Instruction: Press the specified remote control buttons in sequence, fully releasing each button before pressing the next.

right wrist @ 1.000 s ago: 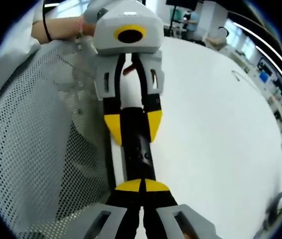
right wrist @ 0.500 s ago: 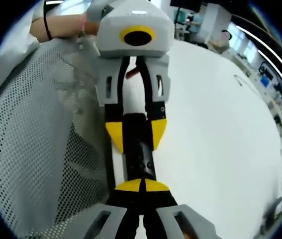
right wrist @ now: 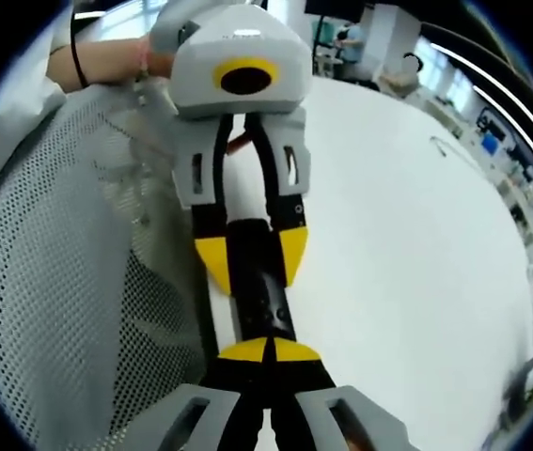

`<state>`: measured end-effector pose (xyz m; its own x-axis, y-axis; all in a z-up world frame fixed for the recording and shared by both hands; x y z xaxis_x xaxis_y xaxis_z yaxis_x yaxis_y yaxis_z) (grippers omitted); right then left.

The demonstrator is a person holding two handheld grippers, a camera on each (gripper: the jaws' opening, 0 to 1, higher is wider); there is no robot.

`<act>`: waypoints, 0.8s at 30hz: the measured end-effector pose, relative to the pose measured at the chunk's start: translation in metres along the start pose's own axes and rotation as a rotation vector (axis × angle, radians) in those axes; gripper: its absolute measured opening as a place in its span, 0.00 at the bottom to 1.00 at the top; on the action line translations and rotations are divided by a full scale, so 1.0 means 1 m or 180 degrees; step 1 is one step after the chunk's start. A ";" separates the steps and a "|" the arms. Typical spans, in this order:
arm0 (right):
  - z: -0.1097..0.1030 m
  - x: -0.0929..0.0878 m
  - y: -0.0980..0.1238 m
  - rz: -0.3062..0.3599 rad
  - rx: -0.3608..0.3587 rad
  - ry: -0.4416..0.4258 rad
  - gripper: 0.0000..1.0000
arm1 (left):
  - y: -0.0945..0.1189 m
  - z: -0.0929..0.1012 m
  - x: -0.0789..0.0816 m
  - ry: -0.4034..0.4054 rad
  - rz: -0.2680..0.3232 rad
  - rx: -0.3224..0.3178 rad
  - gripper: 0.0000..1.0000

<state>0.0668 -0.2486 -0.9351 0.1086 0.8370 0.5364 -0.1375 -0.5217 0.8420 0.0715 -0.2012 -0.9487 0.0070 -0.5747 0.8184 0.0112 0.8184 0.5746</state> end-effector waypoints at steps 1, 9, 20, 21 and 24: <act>0.001 0.001 -0.001 -0.0005 -0.0001 0.0004 0.00 | 0.000 0.000 0.000 0.0000 0.0000 0.0000 0.25; 0.002 0.003 -0.006 -0.0063 -0.0022 0.0165 0.00 | 0.000 0.000 0.000 0.0000 0.0001 -0.0001 0.25; 0.003 0.003 -0.005 0.0020 -0.0134 -0.0002 0.00 | 0.000 -0.001 0.000 0.0005 0.0004 0.0001 0.25; 0.003 0.003 -0.004 0.0024 -0.0132 -0.0020 0.00 | 0.000 -0.001 0.000 0.0007 0.0006 0.0001 0.25; -0.006 0.005 0.000 0.0092 -0.0091 -0.0039 0.00 | 0.000 -0.001 0.000 0.0009 0.0007 0.0004 0.25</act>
<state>0.0616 -0.2436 -0.9333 0.1162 0.8195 0.5612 -0.1687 -0.5405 0.8242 0.0722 -0.2016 -0.9487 0.0098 -0.5729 0.8196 0.0101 0.8196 0.5728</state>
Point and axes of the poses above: the point that each gripper's makers call its tool centre point, and the gripper's own axes: y roughly backward along the fingers, z roughly to its right, x roughly out of its top, the point moved 2 cm from there along y, roughly backward along the fingers, and after that the axes turned 4 degrees about z, right-handed, at the moved point
